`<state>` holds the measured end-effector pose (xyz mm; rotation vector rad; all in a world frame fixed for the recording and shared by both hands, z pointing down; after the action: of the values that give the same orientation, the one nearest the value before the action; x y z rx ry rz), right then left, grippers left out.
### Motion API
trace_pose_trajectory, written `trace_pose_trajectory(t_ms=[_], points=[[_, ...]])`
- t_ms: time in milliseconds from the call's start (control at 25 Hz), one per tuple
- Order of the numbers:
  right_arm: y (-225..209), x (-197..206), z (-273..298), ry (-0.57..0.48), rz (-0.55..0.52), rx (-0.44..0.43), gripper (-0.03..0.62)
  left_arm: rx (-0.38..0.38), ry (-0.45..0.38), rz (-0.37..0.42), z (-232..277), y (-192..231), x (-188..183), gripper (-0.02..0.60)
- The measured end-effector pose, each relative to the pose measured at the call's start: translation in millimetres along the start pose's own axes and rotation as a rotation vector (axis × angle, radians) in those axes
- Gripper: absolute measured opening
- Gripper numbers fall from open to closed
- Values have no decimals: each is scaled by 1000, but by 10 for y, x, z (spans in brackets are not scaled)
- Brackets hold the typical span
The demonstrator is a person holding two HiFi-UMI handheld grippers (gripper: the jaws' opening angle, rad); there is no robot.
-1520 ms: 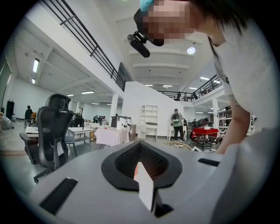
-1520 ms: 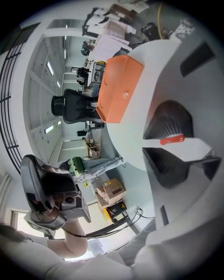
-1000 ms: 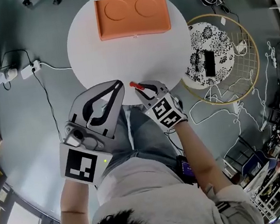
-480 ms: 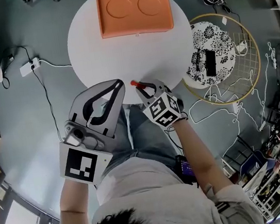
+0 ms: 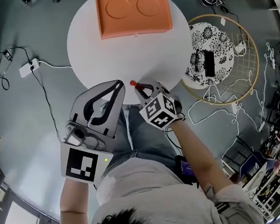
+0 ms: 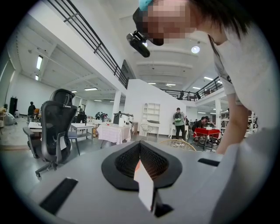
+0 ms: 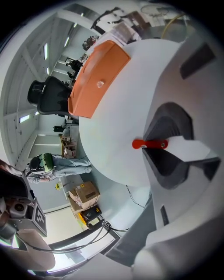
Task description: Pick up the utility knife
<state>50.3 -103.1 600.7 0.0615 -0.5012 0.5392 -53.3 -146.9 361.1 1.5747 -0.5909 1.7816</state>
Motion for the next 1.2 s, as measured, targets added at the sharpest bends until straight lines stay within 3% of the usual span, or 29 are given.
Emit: trace_pose_trajectory(t_ms=[360, 680, 1000, 1200], points=[[42, -259, -263, -131, 46, 8, 55, -30, -5, 10, -83, 8, -37, 11], [4, -570, -908, -370, 128, 37, 55, -20, -26, 38, -112, -275, -162, 11], [4, -845, -1715, -606, 116, 97, 55, -17, -71, 77, -136, -566, -332, 11], [111, -726, -2425, -748, 72, 110, 55, -24, -102, 105, -123, -1063, -513, 11]])
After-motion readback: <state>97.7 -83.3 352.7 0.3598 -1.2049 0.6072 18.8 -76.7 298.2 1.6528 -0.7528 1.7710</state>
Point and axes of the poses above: the fingertips, and each gripper's own axes: z forward along the fingers, y to its left, x out of its underside, the point moved 3 cm from there along -z, backward along the fingers, and after that the axes turned 6 degrees about -x, right-handed, at the moved point
